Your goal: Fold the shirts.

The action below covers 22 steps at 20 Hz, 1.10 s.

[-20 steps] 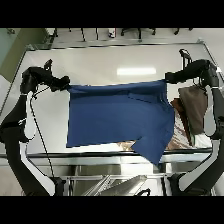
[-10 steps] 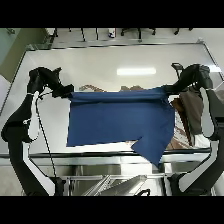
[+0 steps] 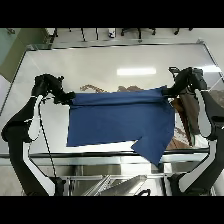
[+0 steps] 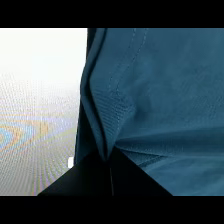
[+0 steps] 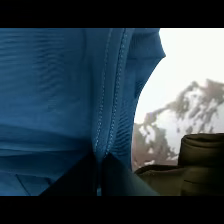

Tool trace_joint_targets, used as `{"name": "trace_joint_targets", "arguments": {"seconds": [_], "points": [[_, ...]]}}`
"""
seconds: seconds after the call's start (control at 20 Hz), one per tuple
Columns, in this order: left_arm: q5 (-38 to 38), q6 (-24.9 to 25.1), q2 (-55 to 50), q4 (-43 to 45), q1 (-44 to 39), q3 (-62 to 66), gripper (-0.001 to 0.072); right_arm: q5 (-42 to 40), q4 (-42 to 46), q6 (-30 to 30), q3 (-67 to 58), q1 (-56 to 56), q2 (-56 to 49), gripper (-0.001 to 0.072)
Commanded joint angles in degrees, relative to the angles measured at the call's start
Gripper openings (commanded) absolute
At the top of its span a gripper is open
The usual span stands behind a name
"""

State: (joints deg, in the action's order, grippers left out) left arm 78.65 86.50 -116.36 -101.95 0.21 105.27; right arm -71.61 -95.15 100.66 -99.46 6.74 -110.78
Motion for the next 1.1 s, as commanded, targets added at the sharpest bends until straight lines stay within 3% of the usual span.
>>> {"name": "trace_joint_targets", "arguments": {"seconds": [0.0, 0.45, 0.5, 0.55, 0.6, 0.75, 0.85, 1.05], "points": [[-1.01, -0.04, -0.07, 0.83, 0.07, -0.26, 0.0009, 0.07, 2.05, -2.75, 0.04, -0.04, -0.98, 0.0021], [-2.03, 0.02, -0.07, 1.27, -1.05, 1.77, 0.0012, 0.07, 0.83, -3.85, -0.02, -1.18, -1.6, 0.0036], [-1.66, 0.02, -0.07, 1.22, -1.49, 3.15, 0.0159, 0.09, -0.33, -3.87, -0.2, -1.46, -1.6, 0.0133], [-1.33, 0.02, -0.07, 1.29, -1.84, 4.5, 0.0393, 0.07, -1.27, -3.87, -0.35, -1.53, -1.51, 0.0276], [-0.85, 0.02, -0.07, 1.25, -2.23, 6.05, 0.0496, -0.07, -2.51, -3.87, -0.7, -1.55, -1.33, 0.0301], [3.65, 0.02, -0.07, 1.38, -2.43, 11.1, 0.0496, -2.4, -3.76, -3.87, -2.95, -1.49, 0.76, 0.0312], [10.01, 0.02, 0.35, 1.33, -1.55, 14.19, 0.0496, -6.36, -1.4, -3.89, -5.46, -1.09, 3.37, 0.0517], [14.82, 1.68, 9.33, 1.09, 2.29, 5.2, 0.0495, -13.22, 0.33, -4.31, -5.92, 2.34, 11.96, 0.0501]]}}
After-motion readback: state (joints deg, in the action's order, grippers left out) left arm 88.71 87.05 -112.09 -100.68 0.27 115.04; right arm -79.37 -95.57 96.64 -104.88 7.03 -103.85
